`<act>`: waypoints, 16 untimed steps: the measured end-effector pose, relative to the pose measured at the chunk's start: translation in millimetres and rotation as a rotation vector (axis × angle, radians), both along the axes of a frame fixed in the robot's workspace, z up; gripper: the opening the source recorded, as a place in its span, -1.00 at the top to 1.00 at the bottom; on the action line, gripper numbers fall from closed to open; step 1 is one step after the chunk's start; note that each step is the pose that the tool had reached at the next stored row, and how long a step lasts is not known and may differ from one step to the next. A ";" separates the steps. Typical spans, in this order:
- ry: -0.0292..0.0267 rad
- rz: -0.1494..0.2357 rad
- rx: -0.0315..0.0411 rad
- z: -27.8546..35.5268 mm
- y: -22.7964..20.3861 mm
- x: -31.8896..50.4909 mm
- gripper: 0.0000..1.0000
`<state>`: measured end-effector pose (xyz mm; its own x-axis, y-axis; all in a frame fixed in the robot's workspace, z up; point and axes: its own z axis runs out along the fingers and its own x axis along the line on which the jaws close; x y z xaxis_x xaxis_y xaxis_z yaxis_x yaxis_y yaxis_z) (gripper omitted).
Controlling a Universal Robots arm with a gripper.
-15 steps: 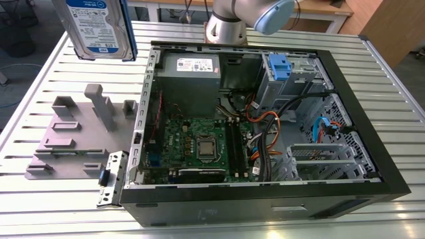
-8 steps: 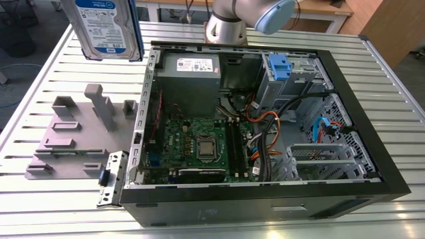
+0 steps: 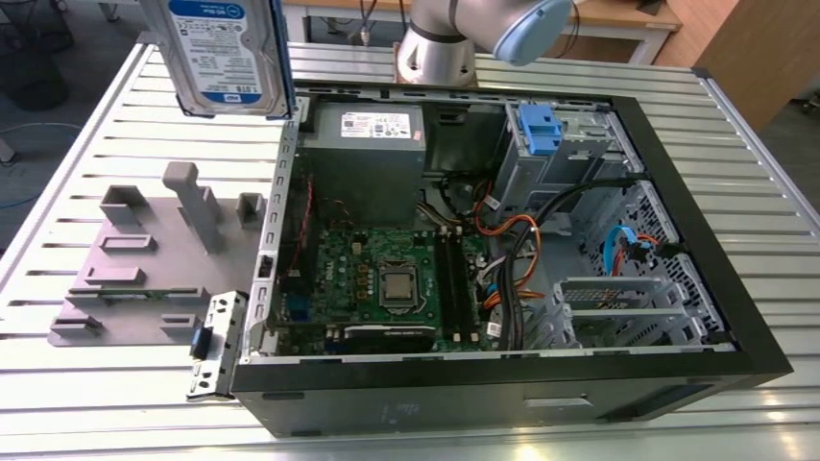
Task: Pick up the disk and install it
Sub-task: 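Pick up the disk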
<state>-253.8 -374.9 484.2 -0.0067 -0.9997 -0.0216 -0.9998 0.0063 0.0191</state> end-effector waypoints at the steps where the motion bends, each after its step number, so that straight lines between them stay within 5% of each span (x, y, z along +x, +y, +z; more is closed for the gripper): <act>1: 0.0001 0.000 0.0000 0.0 0.0 1.2 0.31; 16: 0.0000 0.000 0.0000 0.0 0.0 18.9 0.31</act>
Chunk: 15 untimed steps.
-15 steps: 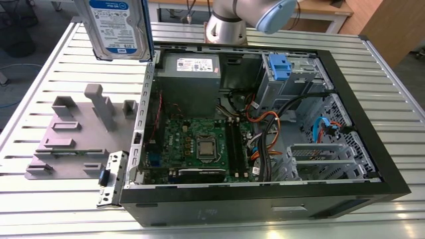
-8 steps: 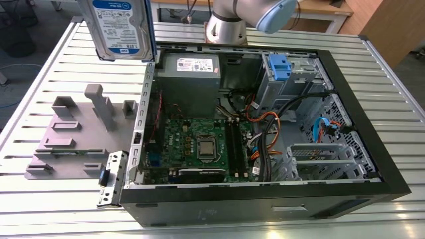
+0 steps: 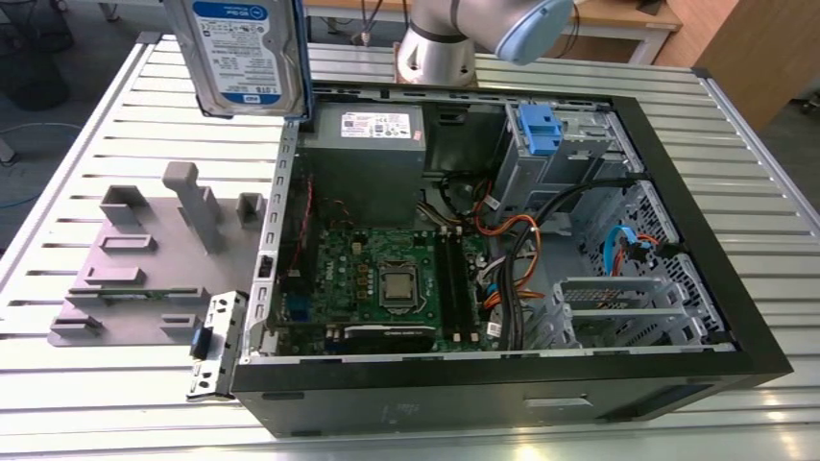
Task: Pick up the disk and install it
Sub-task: 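Pick up the disk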
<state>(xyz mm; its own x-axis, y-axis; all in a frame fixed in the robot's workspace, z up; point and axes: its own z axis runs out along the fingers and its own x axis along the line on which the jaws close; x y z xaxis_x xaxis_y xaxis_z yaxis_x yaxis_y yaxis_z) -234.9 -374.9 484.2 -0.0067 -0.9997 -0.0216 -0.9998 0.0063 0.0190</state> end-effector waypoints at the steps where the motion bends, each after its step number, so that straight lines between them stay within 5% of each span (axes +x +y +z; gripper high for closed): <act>1: 0.0001 0.000 0.0000 0.0 0.0 2.0 0.31; 15: 0.0015 0.000 0.0000 0.0 0.0 35.6 0.31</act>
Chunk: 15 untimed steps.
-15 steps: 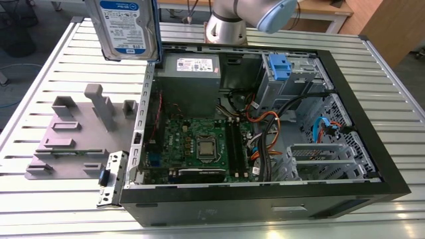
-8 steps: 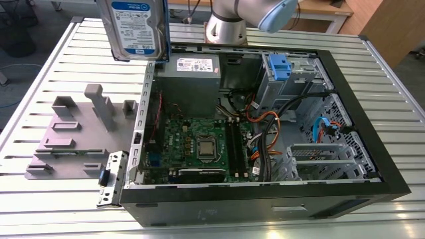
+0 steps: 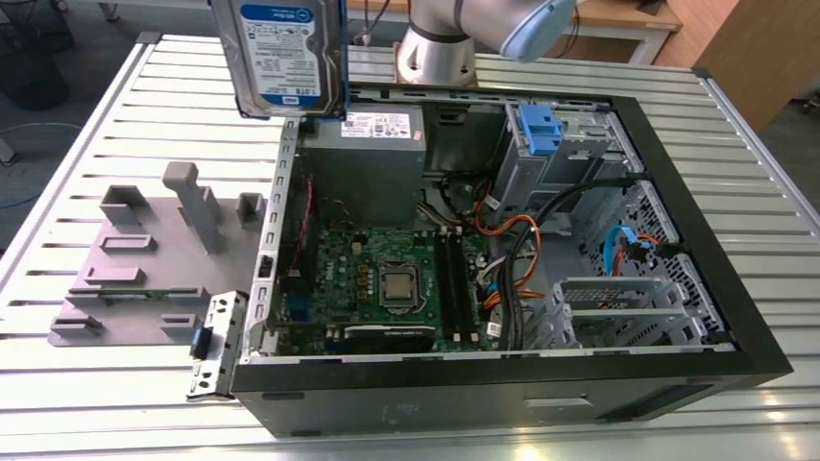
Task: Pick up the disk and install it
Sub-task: 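Pick up the disk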
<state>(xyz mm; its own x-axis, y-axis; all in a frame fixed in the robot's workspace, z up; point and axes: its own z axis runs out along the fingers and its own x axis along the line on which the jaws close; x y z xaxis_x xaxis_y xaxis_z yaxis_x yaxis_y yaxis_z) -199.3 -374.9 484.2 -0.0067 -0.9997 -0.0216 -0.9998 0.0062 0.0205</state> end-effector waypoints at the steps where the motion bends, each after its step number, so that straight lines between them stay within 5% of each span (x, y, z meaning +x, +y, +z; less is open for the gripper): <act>1: 0.0001 0.000 0.0000 0.0 0.0 2.6 0.31; 15: 0.0005 0.000 0.0000 0.0 0.0 35.5 0.31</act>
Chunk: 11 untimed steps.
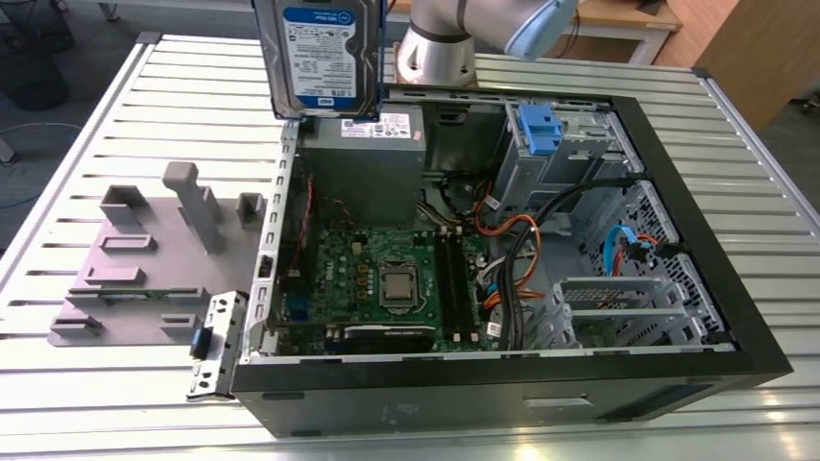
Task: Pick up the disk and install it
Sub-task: 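Pick up the disk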
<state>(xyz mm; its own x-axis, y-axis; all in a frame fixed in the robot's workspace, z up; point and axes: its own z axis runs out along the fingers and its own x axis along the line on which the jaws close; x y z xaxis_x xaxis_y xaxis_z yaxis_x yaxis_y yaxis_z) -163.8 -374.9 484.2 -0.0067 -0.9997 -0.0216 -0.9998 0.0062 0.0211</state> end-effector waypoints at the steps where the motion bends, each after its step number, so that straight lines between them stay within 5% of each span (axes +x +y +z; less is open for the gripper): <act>1: 0.0000 0.000 0.0000 0.0 0.0 0.7 0.31; 11: 0.0000 0.000 0.0000 0.0 0.0 1.2 0.31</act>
